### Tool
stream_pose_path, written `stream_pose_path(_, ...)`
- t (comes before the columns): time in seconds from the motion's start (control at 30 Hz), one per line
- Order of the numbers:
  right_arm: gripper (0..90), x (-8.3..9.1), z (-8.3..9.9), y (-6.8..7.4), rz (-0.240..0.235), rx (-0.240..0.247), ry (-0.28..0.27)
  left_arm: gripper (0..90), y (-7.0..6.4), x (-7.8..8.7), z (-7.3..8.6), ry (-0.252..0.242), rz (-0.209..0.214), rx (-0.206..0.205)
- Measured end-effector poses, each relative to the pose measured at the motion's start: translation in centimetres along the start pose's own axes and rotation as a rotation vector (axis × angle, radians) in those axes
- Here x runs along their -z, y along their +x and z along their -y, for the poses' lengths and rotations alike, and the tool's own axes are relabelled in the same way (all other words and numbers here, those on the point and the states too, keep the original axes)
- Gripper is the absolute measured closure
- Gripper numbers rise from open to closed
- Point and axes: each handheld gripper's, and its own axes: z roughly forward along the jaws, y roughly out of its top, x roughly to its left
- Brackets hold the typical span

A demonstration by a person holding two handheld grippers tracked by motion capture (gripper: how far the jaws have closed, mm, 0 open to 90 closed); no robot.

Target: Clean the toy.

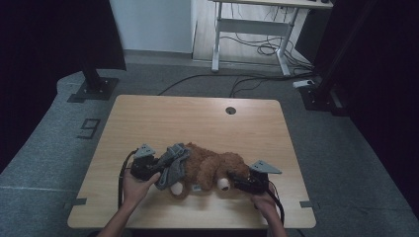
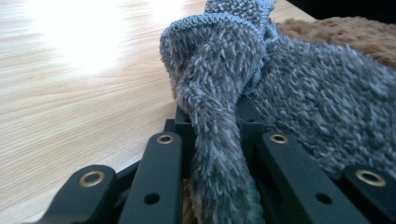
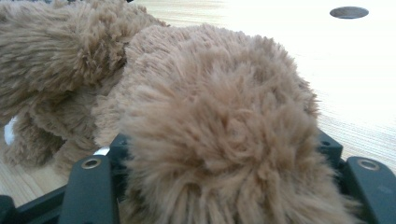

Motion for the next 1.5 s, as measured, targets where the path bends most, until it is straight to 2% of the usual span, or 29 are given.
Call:
stream_pose_path(0.1, 33.6, 0.0, 0.0, 0.0, -0.001, 0.0, 0.0, 76.3, 0.6, 0.3, 0.0, 0.001, -0.017, 0.012)
stream_pose_path(0.2, 33.7, 0.0, -0.1, 0.0, -0.004, -0.005, 0.001, 76.3, 0.7, 0.6, -0.4, -0.009, -0.014, 0.025)
stream_pose_path(0.3, 33.7, -0.1, -0.1, -0.2, -0.005, -0.013, 0.001, 76.4, -0.2, 0.8, -1.9, -0.028, -0.016, -0.008)
stream_pose_path(0.4, 33.8, -0.1, -0.1, -0.2, -0.003, -0.014, -0.004, 76.4, -1.6, 0.6, -4.2, -0.045, -0.001, -0.049)
stream_pose_path(0.5, 33.8, -0.1, -0.1, -0.2, 0.001, -0.009, -0.013, 76.3, -2.9, -0.3, -6.1, -0.046, 0.026, -0.07)
stream_pose_path(0.6, 33.8, -0.2, 0.0, -0.2, 0.0, -0.006, -0.019, 76.3, -4.3, -2.1, -7.9, -0.034, 0.065, -0.085)
stream_pose_path(0.67, 33.8, -0.2, 0.0, -0.2, -0.002, -0.006, -0.021, 76.2, -5.0, -3.2, -8.5, -0.017, 0.093, -0.082)
stream_pose_path(0.73, 33.7, -0.2, 0.0, -0.3, -0.003, -0.005, -0.022, 76.3, -5.7, -4.8, -8.7, 0.023, 0.125, -0.08)
stream_pose_path(0.77, 33.7, -0.2, 0.0, -0.3, -0.003, -0.004, -0.023, 76.2, -6.1, -5.5, -8.6, 0.043, 0.126, -0.085)
stream_pose_path(0.83, 33.7, -0.1, 0.0, -0.3, -0.005, -0.003, -0.022, 76.2, -6.5, -6.3, -8.1, 0.069, 0.119, -0.101)
stream_pose_path(0.9, 33.6, -0.1, 0.0, -0.3, -0.005, 0.0, -0.021, 76.2, -6.8, -6.6, -7.5, 0.077, 0.093, -0.129)
stream_pose_path(0.97, 33.6, -0.1, 0.1, -0.3, -0.006, 0.004, -0.02, 76.3, -6.5, -6.2, -7.0, 0.072, 0.086, -0.131)
stream_pose_path(1.1, 33.6, 0.0, 0.1, -0.1, -0.002, 0.011, -0.016, 76.3, -5.1, -4.8, -6.0, 0.057, 0.065, -0.113)
stream_pose_path(1.27, 33.6, 0.0, 0.1, -0.2, -0.002, 0.009, -0.013, 76.4, -2.8, -2.2, -4.1, 0.046, 0.001, -0.099)
stream_pose_path(1.37, 33.5, 0.0, 0.1, -0.2, -0.002, 0.008, -0.013, 76.4, -1.1, -0.9, -2.8, 0.058, -0.044, -0.084)
stream_pose_path(1.5, 33.5, 0.0, 0.1, -0.2, -0.002, 0.006, -0.014, 76.4, 1.0, 0.3, -1.2, 0.082, -0.087, -0.041)
